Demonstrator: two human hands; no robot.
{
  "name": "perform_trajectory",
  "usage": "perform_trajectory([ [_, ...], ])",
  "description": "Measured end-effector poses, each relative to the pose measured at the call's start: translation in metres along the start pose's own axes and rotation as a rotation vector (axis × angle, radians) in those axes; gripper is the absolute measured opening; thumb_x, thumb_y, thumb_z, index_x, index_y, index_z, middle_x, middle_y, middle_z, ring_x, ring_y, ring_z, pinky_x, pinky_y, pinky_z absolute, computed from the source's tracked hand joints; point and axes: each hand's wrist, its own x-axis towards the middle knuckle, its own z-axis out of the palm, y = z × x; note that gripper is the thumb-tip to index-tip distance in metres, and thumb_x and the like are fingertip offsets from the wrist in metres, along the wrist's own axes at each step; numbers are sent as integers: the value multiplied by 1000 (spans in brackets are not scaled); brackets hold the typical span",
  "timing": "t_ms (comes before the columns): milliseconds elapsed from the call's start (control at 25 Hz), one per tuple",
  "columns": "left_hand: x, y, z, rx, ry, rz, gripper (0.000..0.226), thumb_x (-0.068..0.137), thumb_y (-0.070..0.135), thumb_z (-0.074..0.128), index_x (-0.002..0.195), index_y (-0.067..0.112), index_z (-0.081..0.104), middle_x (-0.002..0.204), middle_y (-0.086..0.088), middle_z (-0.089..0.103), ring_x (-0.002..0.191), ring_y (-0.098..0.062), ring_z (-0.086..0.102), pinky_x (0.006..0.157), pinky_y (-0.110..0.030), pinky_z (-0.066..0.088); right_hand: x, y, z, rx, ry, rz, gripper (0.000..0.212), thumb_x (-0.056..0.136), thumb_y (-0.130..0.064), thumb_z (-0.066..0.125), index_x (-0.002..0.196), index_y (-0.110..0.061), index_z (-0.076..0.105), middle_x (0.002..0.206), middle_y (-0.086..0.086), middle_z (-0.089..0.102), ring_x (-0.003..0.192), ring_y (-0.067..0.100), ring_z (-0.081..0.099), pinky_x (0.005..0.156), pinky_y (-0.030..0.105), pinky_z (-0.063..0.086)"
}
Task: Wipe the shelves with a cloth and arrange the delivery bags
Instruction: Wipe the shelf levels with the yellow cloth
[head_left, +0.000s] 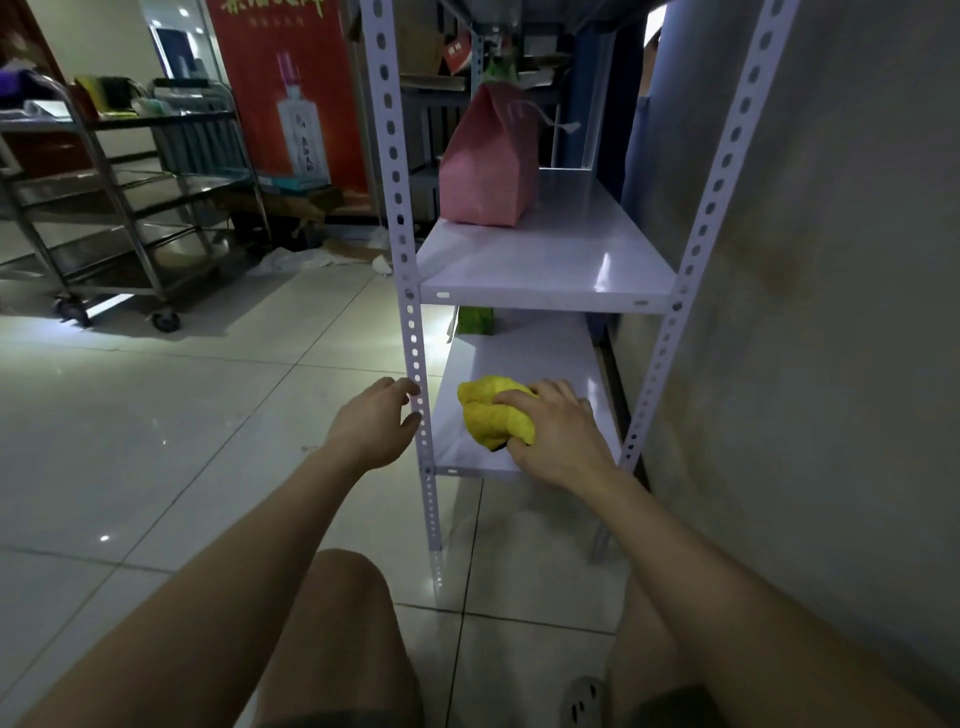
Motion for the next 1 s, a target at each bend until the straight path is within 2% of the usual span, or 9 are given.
perform_trajectory([
  [120, -40, -9, 10, 1, -21, 4, 41, 105, 36, 65, 144, 23, 62, 135, -1, 65, 117, -24, 69, 97, -45, 59, -30, -13, 9, 27, 23, 14, 61, 86, -37, 68, 146, -41, 57, 132, 2, 56, 129, 30, 44, 96, 43, 41],
  [280, -77, -24, 14, 31, -49, 7, 42, 106, 36, 64, 146, 23, 62, 141, -2, 62, 121, -25, 68, 98, -44, 58, -57, -32, 27, 62, 10, -12, 62, 83, -42, 60, 145, -42, 57, 129, 1, 55, 126, 29, 45, 96, 45, 43],
  [520, -95, -67, 32, 97, -72, -64, 50, 107, 39, 63, 154, 24, 54, 151, -2, 55, 125, -30, 66, 99, -46, 57, -22, -66, 79, 48, -27, -125, 61, 85, -39, 67, 145, -40, 58, 130, 3, 56, 127, 29, 46, 96, 43, 40],
  [640, -98, -109, 54, 177, -253, -107, 61, 105, 41, 67, 160, 24, 47, 161, -4, 47, 132, -33, 63, 104, -48, 55, -14, -85, 119, 81, -31, -124, 58, 83, -39, 66, 141, -39, 62, 127, 3, 58, 127, 28, 47, 95, 43, 41],
  [720, -86, -125, 63, 112, -336, -88, 63, 104, 42, 69, 160, 22, 48, 162, -6, 47, 133, -33, 64, 107, -50, 54, -10, -104, 139, 108, -34, -103, 58, 82, -39, 66, 139, -39, 63, 125, 1, 58, 126, 27, 47, 94, 44, 42],
  [880, -63, -151, 72, 78, -208, 14, 58, 103, 40, 69, 156, 23, 54, 157, -3, 55, 128, -34, 67, 96, -50, 59, 4, -114, 158, 85, -51, -148, 60, 80, -37, 64, 140, -33, 64, 126, 2, 58, 122, 28, 50, 92, 47, 45],
  [1000, -62, -171, 73, 77, -112, -38, 54, 101, 35, 70, 153, 25, 57, 155, -3, 58, 129, -34, 67, 93, -52, 61, 9, -103, 160, 49, -56, -90, 60, 78, -36, 65, 138, -32, 65, 130, 4, 59, 123, 32, 52, 90, 48, 46],
])
